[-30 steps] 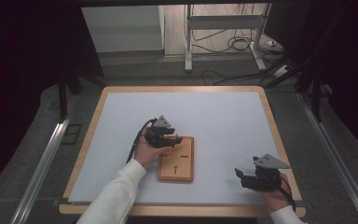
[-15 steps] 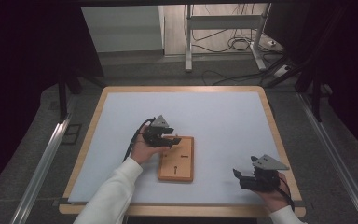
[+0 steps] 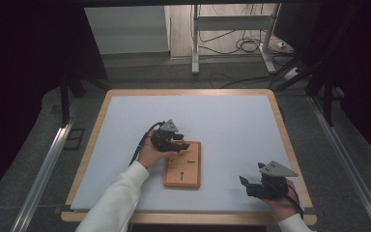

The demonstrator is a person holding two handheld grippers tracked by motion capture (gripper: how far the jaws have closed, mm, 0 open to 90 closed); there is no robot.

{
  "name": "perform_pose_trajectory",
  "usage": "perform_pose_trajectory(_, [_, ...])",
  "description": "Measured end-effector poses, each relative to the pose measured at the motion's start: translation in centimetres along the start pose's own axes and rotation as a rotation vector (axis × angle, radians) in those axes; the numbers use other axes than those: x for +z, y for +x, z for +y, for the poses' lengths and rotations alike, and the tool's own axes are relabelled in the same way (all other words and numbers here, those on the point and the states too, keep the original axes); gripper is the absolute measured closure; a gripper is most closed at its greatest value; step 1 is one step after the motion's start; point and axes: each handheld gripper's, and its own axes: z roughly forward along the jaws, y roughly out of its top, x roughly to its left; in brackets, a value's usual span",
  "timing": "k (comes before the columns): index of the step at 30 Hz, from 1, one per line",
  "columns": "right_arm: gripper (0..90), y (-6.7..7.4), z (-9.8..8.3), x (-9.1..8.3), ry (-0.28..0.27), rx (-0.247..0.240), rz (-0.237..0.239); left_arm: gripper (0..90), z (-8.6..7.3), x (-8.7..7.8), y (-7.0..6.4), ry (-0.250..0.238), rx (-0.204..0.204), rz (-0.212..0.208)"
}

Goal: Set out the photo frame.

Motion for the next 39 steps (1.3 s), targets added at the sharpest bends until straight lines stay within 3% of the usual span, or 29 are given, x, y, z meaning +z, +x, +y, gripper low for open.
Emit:
perform_pose_trajectory(3, [16.8,0.1,0.0,0.0,0.001,0.000,0.001,63.1,-0.1,0.1,0.3,-0.012,-0.002,-0.024])
perform_pose_trajectory(8, [16.8,0.2,0.0,0.1,-0.003,-0.005,0.002,67.3,-0.4,0.2,0.4,-0.003,0.008,-0.046])
perform_pose_trajectory(12, [16.8,0.2,0.0,0.1,-0.002,-0.006,0.002,72.2,-0.4,0.3,0.3,-0.002,0.012,-0.051])
perform_pose_trajectory(16, [16.8,0.3,0.0,0.1,0.000,-0.008,0.003,83.2,-0.4,0.4,0.3,0.002,0.007,-0.026])
perform_pose_trajectory(31, [16.8,0.9,0.1,0.3,0.001,-0.028,0.024,84.0,-0.2,0.4,0.8,0.018,-0.080,-0.059])
perform_pose_trajectory(36, [16.0,2.3,0.9,0.3,-0.015,-0.079,0.051,83.8,0.1,0.5,1.0,0.039,-0.090,-0.071])
perform_pose_trajectory(38, [15.4,3.3,1.4,0.4,-0.019,-0.107,0.064,83.6,0.1,0.5,1.2,0.042,-0.100,-0.084])
perform_pose_trajectory(39, [14.4,4.4,2.0,0.6,-0.020,-0.144,0.084,83.4,0.1,0.5,1.4,0.044,-0.115,-0.094])
